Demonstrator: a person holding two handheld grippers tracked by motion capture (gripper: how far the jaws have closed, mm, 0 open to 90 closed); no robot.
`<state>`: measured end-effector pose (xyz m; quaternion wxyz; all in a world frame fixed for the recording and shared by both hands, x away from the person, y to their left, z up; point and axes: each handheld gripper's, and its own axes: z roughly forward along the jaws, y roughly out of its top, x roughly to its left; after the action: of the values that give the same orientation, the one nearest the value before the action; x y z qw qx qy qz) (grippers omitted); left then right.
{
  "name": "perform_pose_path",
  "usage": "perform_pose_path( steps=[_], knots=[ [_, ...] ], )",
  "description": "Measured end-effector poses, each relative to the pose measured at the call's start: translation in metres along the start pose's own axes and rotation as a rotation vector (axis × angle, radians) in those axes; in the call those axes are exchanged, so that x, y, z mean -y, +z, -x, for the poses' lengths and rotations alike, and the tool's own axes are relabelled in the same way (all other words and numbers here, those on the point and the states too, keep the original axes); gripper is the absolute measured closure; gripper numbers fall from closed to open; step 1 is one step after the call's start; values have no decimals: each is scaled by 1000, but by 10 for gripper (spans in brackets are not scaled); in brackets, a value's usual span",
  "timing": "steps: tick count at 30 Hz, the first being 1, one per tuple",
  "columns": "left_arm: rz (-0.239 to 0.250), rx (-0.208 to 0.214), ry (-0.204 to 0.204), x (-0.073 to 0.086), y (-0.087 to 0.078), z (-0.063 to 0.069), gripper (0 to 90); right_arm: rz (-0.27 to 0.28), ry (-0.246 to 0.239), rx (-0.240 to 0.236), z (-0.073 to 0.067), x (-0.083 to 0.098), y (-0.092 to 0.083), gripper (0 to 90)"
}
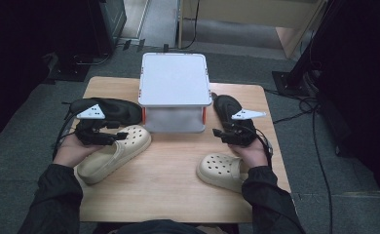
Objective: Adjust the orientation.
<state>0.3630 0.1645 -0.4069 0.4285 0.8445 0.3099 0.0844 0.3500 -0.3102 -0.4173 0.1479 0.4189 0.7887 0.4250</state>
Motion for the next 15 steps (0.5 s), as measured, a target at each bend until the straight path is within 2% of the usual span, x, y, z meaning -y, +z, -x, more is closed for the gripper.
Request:
perform_pose_path(
  steps=[6, 9, 15],
  knots=[
    [-2, -24, -22, 14, -12, -5, 406, -16, -20, -14, -1, -3, 10, 471],
    [-2, -43, -40, 21, -14, -8, 399, -22, -11, -16, -1, -4, 12, 471],
    [-8, -53, -66, 33, -19, -13, 399, -22, -8, -26, 0, -6, 16, 471]
  ],
)
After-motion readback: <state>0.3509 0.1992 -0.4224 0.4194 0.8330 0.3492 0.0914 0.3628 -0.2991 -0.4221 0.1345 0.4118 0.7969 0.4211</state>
